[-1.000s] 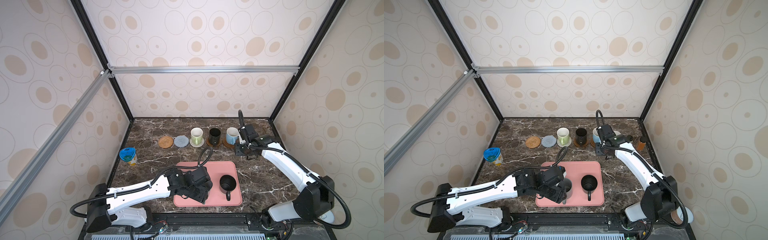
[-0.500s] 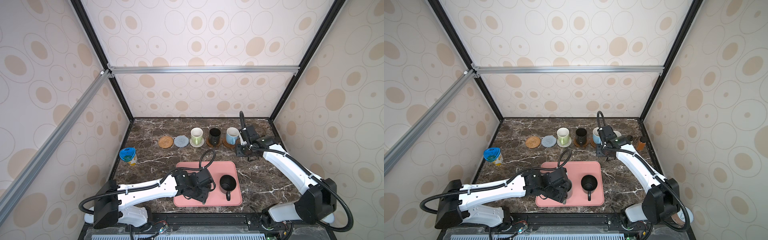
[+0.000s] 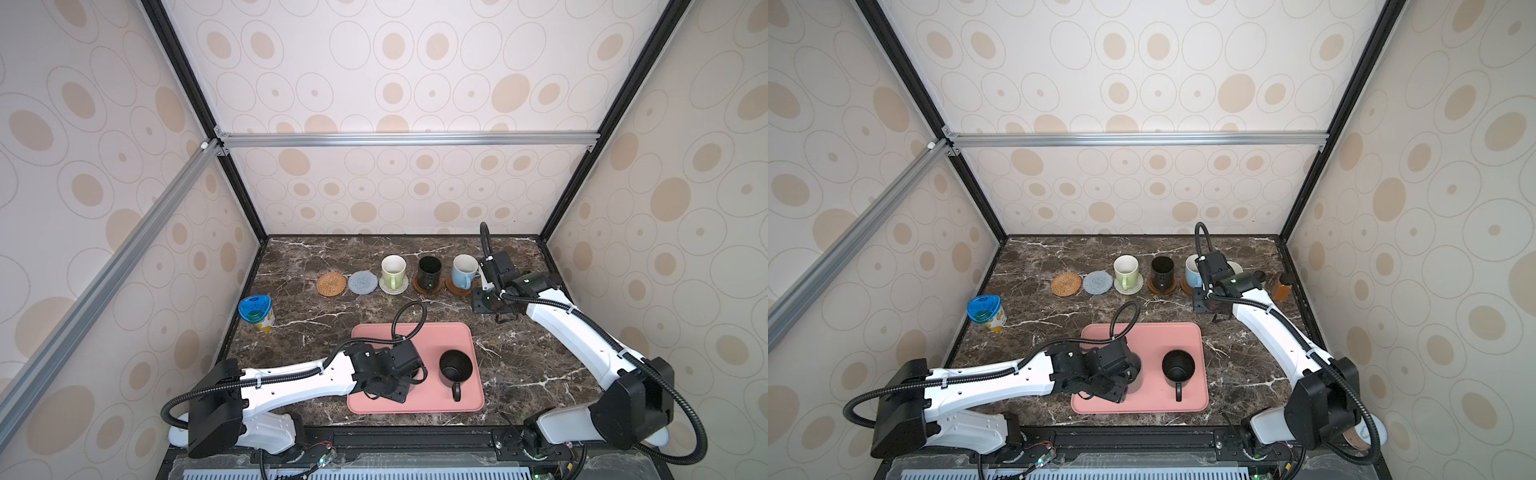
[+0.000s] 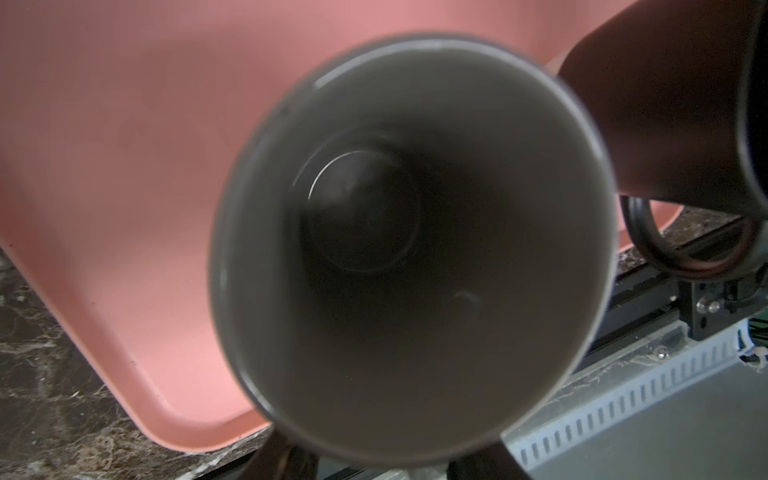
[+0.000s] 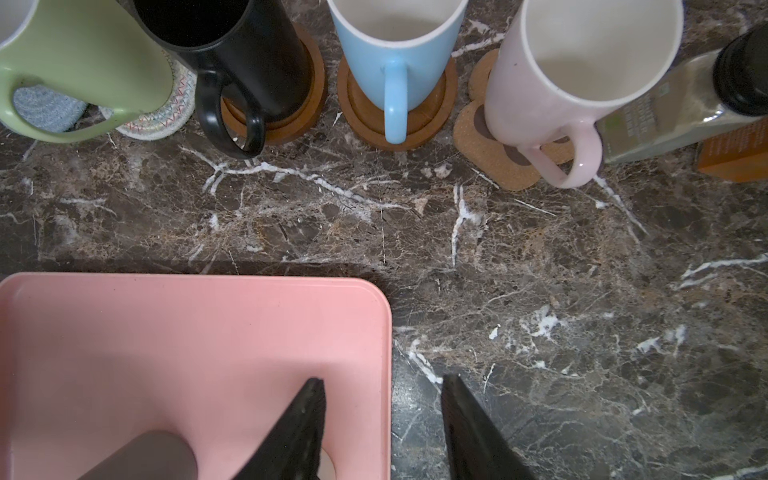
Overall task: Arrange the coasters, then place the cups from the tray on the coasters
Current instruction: 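Lower the left gripper onto the grey mug on the tray and grip its rim, then lift the grey mug off the tray with the left gripper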
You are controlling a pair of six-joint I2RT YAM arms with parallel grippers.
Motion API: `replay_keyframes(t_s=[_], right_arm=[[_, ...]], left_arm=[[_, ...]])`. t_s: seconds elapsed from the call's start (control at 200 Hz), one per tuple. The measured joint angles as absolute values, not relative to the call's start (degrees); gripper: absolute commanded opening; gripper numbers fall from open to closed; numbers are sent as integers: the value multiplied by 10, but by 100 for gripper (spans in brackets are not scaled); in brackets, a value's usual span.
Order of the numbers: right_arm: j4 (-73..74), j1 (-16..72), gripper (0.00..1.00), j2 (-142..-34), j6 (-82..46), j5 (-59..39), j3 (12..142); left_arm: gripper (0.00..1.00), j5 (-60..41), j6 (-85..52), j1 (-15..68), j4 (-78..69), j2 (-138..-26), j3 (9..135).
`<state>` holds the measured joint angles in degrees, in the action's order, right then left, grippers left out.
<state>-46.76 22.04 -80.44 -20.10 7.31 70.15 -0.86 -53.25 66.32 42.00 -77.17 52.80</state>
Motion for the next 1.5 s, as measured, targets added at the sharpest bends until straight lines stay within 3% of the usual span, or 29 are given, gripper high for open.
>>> replay_keyframes(t_s=[0.54,1.106,1.496], right_arm=[[-479,220,49,-805,-205,80,703],[-488,220,49,-814,-219,91,714],[-489,220,49,-815,-231,93,714]], left_arm=[[36,1,-461,620,388,-783,514],[34,30,-403,597,349,-814,518],[25,35,-361,580,338,-827,526]])
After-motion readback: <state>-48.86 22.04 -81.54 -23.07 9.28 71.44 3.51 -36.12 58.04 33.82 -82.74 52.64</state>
